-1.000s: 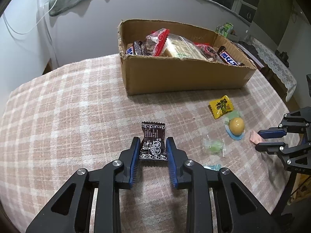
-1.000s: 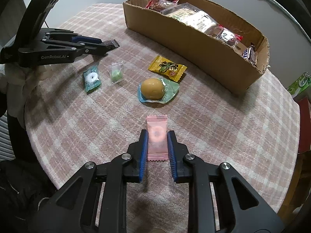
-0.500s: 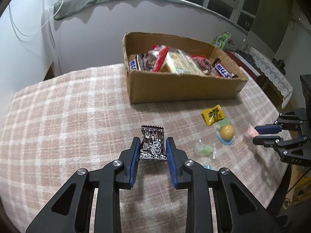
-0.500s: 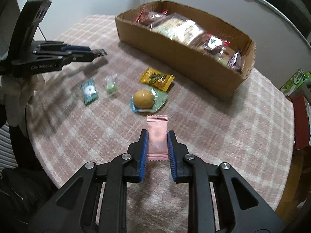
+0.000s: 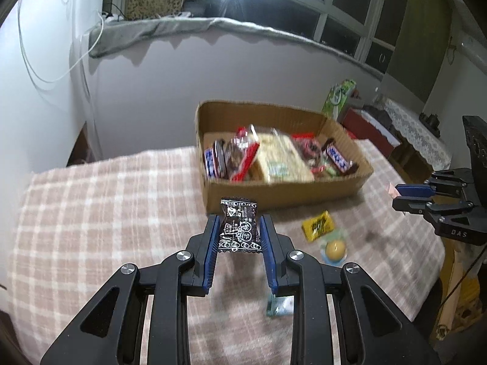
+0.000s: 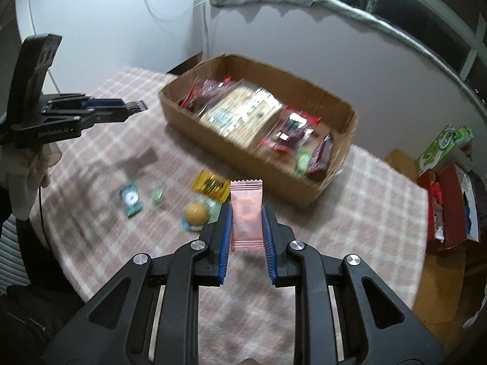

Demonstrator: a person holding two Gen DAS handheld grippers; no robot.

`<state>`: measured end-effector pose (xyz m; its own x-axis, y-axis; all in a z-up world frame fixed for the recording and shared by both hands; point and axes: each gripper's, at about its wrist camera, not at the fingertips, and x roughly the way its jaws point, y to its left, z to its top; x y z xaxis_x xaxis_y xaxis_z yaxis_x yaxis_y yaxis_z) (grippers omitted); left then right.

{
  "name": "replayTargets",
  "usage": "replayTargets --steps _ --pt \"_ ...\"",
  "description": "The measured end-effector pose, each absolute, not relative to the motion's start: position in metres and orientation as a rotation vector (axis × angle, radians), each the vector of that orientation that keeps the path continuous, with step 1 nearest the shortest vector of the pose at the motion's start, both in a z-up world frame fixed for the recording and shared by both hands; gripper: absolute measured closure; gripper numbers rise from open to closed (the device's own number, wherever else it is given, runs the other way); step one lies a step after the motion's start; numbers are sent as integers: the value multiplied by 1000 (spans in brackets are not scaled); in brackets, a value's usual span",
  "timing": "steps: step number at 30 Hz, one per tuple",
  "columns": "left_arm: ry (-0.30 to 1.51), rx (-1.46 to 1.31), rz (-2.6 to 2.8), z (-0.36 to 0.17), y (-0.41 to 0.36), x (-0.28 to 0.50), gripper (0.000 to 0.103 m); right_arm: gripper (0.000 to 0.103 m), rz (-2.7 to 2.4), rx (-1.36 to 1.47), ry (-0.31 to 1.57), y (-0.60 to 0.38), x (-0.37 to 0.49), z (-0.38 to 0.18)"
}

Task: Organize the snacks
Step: 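Carry both packets into the box and open both grippers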

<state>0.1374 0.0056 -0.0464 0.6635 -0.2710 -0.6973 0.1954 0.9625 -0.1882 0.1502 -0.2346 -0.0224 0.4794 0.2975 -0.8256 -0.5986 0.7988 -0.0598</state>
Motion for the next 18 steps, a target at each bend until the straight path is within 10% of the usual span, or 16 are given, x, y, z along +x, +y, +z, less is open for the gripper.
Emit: replayTargets --steps 18 --pt "747 -58 -290 -22 -20 176 78 82 515 -347 880 -241 210 -4"
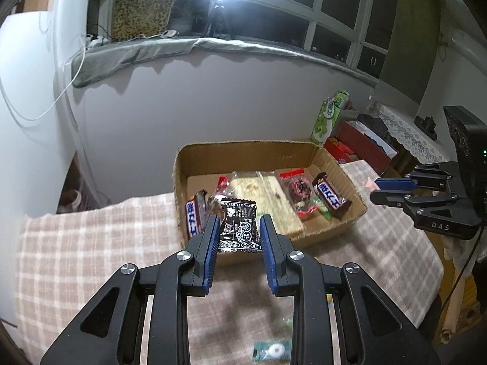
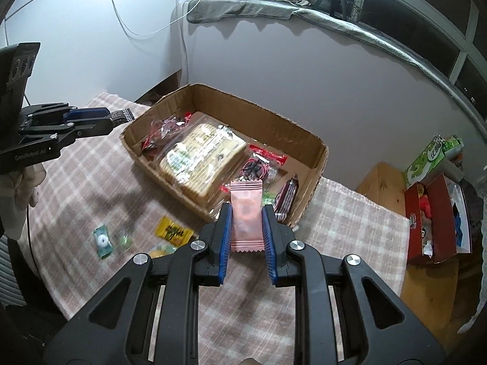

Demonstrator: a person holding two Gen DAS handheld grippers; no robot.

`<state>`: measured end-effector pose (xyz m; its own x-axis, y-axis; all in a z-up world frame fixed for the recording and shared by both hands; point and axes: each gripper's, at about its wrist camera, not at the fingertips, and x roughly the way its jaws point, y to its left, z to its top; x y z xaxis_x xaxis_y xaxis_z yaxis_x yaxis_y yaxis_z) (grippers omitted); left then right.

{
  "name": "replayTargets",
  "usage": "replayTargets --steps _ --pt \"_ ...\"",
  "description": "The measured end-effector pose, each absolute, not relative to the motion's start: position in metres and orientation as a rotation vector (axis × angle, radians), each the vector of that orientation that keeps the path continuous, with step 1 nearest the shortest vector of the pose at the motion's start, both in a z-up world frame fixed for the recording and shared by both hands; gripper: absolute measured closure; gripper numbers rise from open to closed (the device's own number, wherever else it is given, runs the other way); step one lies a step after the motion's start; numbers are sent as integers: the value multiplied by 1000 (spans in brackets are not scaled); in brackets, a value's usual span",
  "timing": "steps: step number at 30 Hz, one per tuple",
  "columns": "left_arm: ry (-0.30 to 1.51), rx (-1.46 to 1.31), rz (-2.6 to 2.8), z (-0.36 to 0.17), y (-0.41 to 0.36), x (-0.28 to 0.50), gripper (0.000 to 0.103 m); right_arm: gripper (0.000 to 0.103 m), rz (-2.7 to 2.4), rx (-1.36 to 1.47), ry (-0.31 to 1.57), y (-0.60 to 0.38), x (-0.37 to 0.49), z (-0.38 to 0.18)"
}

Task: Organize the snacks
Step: 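Carry both packets into the box and open both grippers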

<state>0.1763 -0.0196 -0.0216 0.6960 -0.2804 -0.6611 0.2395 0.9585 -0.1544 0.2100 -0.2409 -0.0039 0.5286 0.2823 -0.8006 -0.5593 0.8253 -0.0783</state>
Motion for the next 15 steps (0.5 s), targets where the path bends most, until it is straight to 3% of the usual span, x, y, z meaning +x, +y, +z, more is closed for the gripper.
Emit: replayTargets --steps 15 --pt "772 -50 -315 -33 -40 212 78 82 498 -336 918 -238 255 -24"
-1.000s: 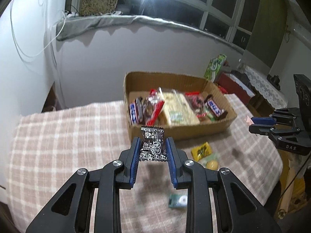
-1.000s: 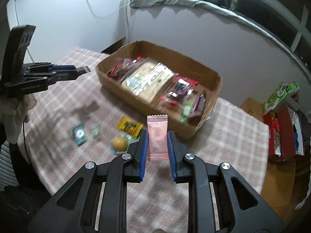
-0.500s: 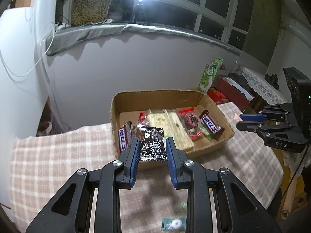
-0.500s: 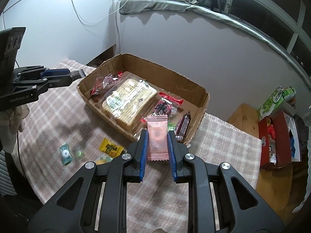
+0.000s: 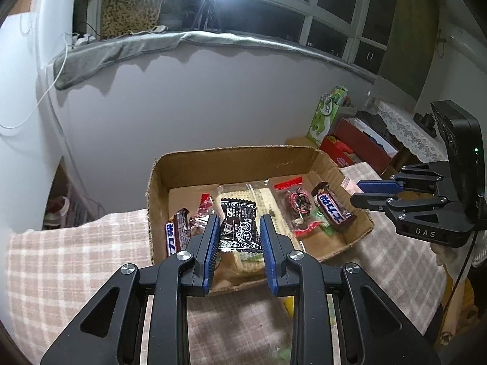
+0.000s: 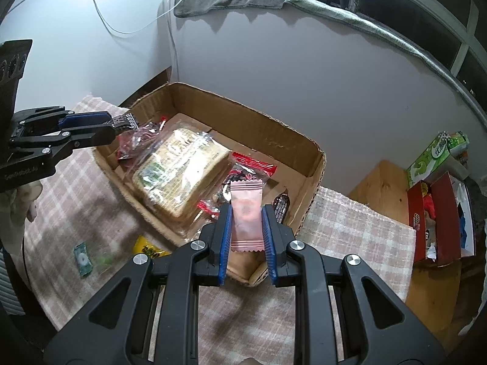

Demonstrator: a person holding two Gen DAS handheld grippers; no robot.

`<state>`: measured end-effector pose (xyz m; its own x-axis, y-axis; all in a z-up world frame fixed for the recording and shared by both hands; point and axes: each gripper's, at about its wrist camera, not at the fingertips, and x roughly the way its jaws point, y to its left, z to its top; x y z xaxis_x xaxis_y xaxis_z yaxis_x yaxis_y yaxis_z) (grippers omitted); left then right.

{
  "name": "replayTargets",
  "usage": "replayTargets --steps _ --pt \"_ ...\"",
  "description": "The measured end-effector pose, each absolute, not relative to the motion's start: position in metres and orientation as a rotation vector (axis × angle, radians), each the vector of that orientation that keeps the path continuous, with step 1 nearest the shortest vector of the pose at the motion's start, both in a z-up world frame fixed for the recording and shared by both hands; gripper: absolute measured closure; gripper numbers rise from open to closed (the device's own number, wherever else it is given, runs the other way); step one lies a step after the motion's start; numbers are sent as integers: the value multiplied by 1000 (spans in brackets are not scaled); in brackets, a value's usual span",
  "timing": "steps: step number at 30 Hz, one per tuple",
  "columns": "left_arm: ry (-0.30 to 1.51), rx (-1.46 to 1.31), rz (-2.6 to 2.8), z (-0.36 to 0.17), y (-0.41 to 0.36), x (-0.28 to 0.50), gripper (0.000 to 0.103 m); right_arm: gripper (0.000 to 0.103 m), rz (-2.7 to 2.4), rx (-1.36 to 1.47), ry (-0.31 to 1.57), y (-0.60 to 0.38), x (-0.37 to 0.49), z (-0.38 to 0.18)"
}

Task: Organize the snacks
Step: 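Carry both packets into the box and open both grippers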

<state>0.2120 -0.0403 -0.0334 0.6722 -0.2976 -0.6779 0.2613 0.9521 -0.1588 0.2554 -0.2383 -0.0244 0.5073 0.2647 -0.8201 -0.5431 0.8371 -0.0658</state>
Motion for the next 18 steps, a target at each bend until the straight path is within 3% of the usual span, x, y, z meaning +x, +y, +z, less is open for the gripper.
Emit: replayTargets --steps 13,14,15,16,17,18 --pt "802 -54 -307 -44 -41 225 78 80 495 -347 938 -235 271 -37" --pt "801 -55 -309 -44 -42 226 78 77 494 -350 939 -235 271 -37" --pt "801 -54 -306 -44 -41 226 77 64 486 -352 935 -234 271 -36" --pt "805 -53 -302 -44 -41 226 71 47 480 -352 927 -234 271 -36" --pt "808 -52 -294 -45 -41 226 63 41 475 -350 914 -235 270 -34" --pt "804 -51 -290 -44 -41 225 61 34 476 -348 905 -235 268 -32"
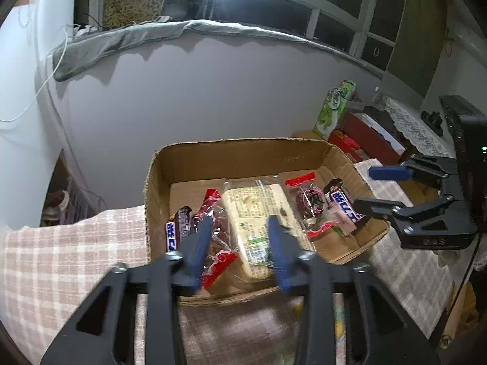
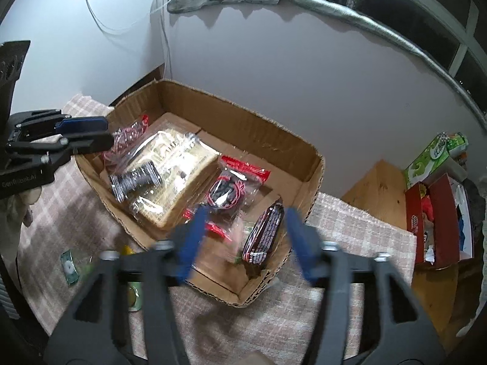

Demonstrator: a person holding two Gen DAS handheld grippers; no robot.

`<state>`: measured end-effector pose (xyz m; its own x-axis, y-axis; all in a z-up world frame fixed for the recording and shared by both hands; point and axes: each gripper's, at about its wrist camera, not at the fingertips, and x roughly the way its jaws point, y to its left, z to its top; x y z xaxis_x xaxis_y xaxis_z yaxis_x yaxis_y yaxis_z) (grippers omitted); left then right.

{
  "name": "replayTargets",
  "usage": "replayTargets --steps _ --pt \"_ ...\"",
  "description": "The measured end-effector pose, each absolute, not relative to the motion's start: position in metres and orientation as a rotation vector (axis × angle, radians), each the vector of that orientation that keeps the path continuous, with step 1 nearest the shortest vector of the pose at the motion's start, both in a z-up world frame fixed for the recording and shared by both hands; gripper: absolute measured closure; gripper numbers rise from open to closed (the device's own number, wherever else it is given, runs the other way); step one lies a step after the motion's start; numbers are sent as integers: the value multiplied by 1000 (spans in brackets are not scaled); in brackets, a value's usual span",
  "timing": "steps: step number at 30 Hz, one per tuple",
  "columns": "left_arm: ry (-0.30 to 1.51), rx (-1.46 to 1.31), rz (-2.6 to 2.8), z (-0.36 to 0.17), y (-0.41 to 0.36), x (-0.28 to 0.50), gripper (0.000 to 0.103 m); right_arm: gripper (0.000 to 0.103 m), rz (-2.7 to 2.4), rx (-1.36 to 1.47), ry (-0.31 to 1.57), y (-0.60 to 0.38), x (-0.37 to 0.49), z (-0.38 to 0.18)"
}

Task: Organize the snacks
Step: 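Carry both packets into the box and open both grippers, then move the right gripper over the round cake while the left approaches the mint packet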

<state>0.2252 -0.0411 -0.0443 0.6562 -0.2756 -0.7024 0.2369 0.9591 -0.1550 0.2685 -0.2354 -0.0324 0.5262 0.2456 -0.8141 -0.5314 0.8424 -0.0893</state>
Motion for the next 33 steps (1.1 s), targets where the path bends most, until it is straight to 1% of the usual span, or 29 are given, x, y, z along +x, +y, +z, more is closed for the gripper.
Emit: replayTargets --steps 1,13,23,33 --pt "802 -52 -291 -44 -41 225 61 33 480 -348 898 -236 267 -31" --pt "777 -50 -288 -32 -42 211 61 33 460 -345 886 -239 256 -21" --pt "761 -98 -271 -24 -25 180 61 33 465 -353 862 -238 220 -7" --pt "772 -183 -248 -39 -3 131 61 33 497 -298 882 -231 170 -23"
